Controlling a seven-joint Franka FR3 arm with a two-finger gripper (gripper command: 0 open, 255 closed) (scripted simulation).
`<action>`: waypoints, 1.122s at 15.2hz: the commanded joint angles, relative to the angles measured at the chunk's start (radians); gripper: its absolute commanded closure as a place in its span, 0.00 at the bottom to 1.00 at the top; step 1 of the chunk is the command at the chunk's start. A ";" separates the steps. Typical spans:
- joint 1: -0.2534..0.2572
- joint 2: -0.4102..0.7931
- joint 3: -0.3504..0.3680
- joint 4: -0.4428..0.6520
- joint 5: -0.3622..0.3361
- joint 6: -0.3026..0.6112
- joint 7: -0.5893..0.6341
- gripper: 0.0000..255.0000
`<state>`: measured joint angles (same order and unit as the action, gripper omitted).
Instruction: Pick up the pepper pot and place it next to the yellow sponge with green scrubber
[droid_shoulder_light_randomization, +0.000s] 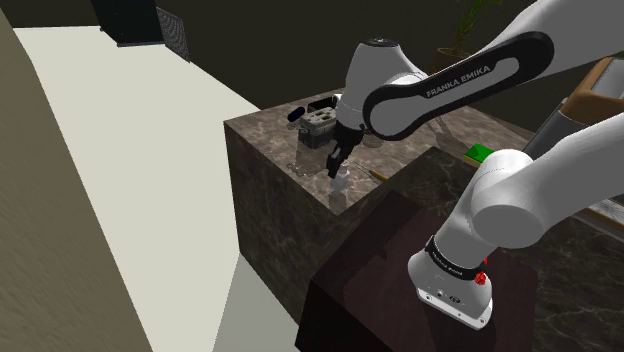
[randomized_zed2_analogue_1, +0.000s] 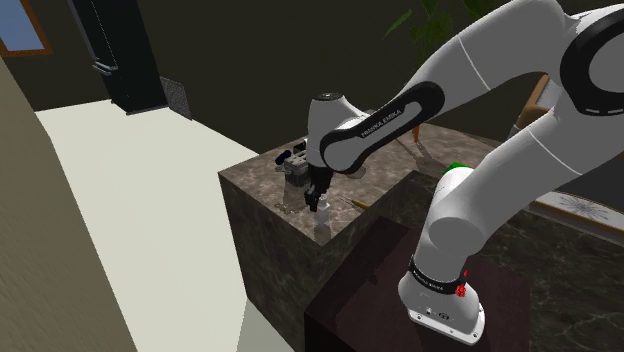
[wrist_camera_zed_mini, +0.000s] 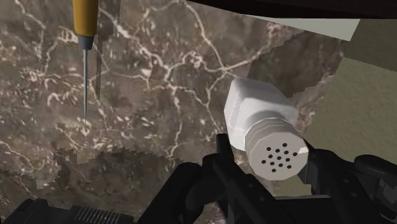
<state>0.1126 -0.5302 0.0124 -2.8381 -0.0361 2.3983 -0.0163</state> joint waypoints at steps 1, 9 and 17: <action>0.002 -0.023 0.000 0.014 0.002 -0.037 0.000 1.00; 0.004 -0.095 -0.001 0.081 0.006 -0.176 -0.006 1.00; 0.005 -0.142 -0.002 0.162 0.008 -0.304 -0.010 1.00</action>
<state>0.1177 -0.6656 0.0112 -2.6858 -0.0281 2.1109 -0.0250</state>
